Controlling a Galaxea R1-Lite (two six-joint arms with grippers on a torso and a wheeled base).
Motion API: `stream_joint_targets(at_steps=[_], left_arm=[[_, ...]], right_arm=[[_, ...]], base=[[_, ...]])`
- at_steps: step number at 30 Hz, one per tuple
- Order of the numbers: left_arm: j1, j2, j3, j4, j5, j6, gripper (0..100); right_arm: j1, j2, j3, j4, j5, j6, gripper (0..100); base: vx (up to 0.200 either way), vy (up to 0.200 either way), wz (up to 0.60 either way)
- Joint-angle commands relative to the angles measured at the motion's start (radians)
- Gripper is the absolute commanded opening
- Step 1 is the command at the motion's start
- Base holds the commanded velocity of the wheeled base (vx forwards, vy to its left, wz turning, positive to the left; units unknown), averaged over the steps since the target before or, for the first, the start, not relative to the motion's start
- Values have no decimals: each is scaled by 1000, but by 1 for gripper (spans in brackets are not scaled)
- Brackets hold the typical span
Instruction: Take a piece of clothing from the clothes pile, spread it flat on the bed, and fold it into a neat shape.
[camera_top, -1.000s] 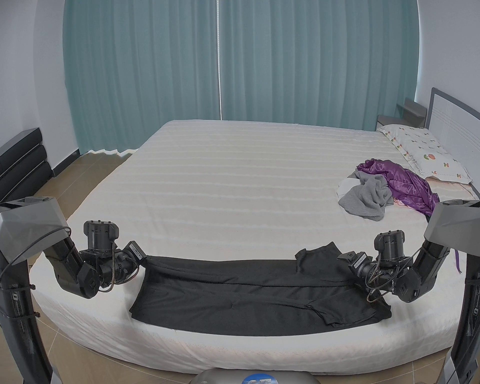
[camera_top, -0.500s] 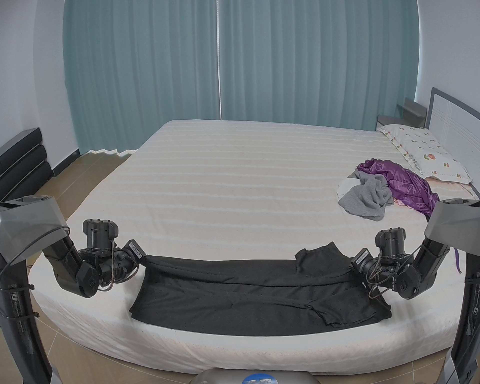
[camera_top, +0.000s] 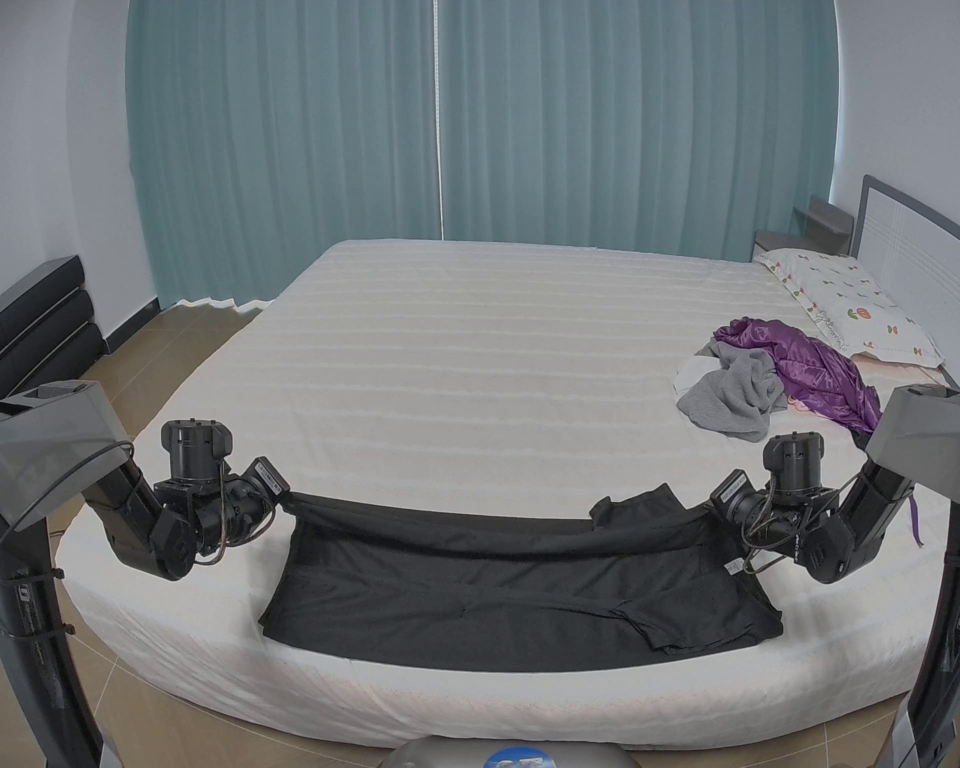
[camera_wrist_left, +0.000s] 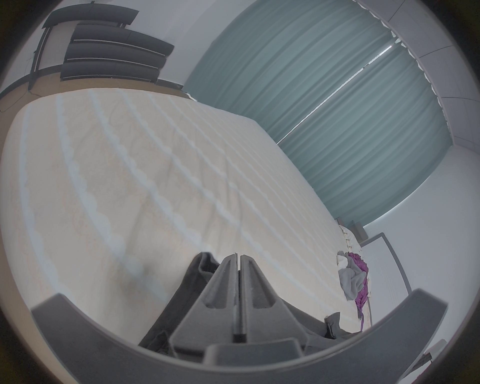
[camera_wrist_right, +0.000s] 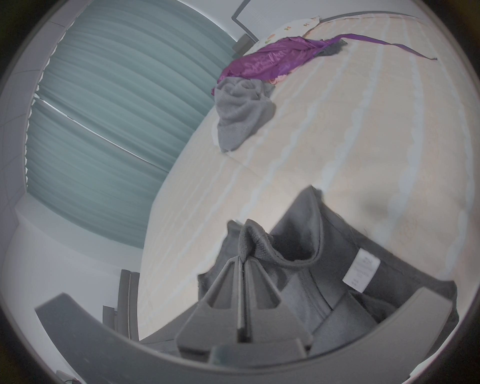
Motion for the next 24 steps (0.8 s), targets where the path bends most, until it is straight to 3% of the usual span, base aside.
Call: stream_joint_targets(at_steps=[1,10,24], left_arm=[[1,3,-59,13,0,1,0],[4,32,-238,108,0,0,0],[4,81,-307,105,-2,3,0]], right_arm=[[-29,-21,-62,-1,-1,0,0],[-43,0,-203,2,1,-6,0],[-52,49,-277,-1,1,-50,0]], base=[[0,0,0],[0,0,0],[0,0,0]])
